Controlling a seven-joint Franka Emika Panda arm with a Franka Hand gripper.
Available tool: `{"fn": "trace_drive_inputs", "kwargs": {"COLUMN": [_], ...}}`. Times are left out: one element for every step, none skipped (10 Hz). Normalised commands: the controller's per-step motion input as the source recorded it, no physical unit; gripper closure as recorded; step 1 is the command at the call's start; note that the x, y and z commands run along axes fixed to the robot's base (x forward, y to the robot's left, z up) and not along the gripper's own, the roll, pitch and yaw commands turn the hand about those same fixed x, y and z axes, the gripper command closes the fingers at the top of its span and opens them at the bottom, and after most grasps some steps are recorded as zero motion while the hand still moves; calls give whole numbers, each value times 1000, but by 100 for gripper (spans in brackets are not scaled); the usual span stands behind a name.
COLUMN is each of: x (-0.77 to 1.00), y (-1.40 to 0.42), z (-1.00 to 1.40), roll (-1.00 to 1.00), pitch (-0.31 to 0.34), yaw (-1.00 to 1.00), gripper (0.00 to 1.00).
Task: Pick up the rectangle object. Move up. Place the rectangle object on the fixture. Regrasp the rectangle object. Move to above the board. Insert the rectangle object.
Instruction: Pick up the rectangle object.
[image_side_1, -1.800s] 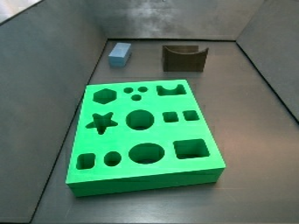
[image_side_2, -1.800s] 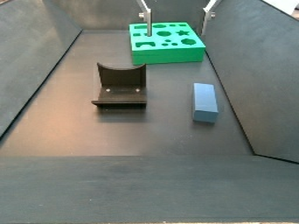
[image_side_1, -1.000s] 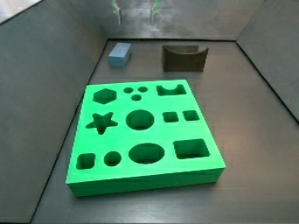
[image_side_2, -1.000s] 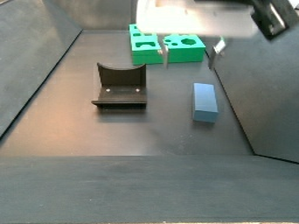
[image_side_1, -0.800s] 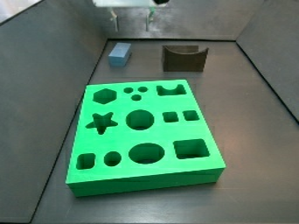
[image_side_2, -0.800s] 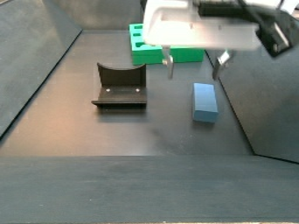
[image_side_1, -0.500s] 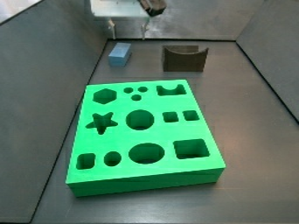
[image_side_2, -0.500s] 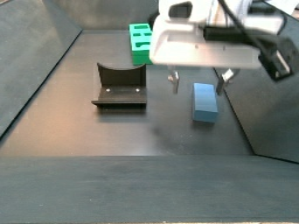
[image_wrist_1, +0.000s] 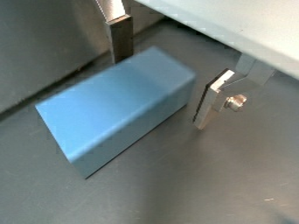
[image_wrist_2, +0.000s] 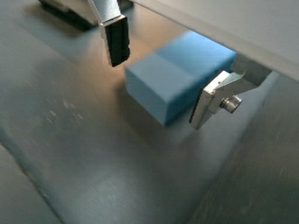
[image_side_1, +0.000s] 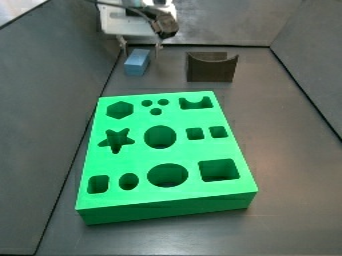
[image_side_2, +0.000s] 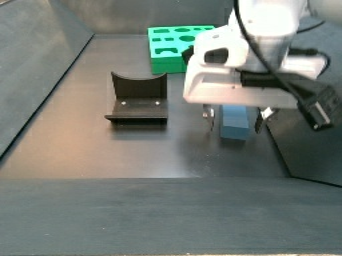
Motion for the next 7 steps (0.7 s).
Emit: {"fn": "trace_drive_inputs", "kwargs": {"x": [0,0,0,0,0,0,0], "y": [0,0,0,0,0,0,0], "z": [0,0,0,0,0,0,0], "roll": [-6,-9,0,0,0,0,0], "pitch": [0,0,0,0,0,0,0], "yaw": [0,0,0,0,0,0,0], "gripper": [0,0,0,100,100,100,100]}}
